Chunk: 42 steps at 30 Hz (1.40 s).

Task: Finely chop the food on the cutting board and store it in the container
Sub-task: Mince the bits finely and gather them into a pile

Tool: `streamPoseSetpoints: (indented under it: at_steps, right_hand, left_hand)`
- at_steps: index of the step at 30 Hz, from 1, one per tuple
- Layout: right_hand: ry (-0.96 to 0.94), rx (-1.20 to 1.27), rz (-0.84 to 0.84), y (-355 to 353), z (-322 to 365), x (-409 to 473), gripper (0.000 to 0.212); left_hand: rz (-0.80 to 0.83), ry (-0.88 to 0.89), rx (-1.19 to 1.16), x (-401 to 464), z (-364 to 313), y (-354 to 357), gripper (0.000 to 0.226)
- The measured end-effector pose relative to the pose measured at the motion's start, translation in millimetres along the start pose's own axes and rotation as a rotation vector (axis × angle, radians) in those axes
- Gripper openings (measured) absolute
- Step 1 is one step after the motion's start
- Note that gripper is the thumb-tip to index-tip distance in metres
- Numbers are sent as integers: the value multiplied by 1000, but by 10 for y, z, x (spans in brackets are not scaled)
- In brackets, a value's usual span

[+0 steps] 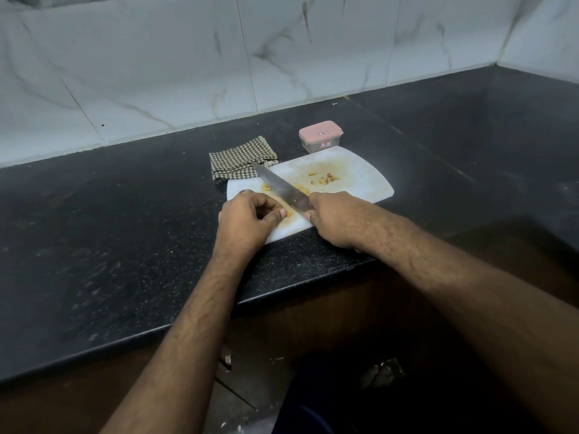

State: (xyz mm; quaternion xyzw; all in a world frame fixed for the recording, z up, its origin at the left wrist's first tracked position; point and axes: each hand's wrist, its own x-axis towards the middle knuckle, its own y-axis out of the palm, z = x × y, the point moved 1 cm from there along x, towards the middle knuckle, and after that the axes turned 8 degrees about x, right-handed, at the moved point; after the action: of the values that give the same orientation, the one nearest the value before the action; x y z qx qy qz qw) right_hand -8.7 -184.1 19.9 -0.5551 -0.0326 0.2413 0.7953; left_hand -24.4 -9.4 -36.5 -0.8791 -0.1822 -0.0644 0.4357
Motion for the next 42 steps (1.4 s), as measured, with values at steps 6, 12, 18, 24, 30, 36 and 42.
streamPoseSetpoints:
  at_steps: [6, 12, 18, 24, 30, 36, 42]
  right_hand:
    - [-4, -19, 20, -22, 10, 16, 34]
    - [-17, -64, 27, -22, 21, 29, 32]
    - [-22, -115, 61, -49, 61, 70, 34]
    - [-36, -195, 55, -55, 147, 72, 35]
    - [-23, -161, 31, -47, 160, 20, 35]
    - [5, -111, 25, -67, 195, -54, 34]
    - [74, -65, 55, -76, 199, -28, 37]
  left_hand:
    - [-6, 12, -6, 10, 18, 5, 11]
    - [-12, 25, 0, 31, 44, 21, 10]
    - [-12, 41, -6, 38, 68, 40, 17]
    - [-13, 38, 7, 41, 76, 54, 22]
    - [5, 50, -23, 6, 64, 33, 11]
    - [18, 23, -30, -12, 10, 10, 20]
    - [9, 9, -12, 20, 50, 26, 14]
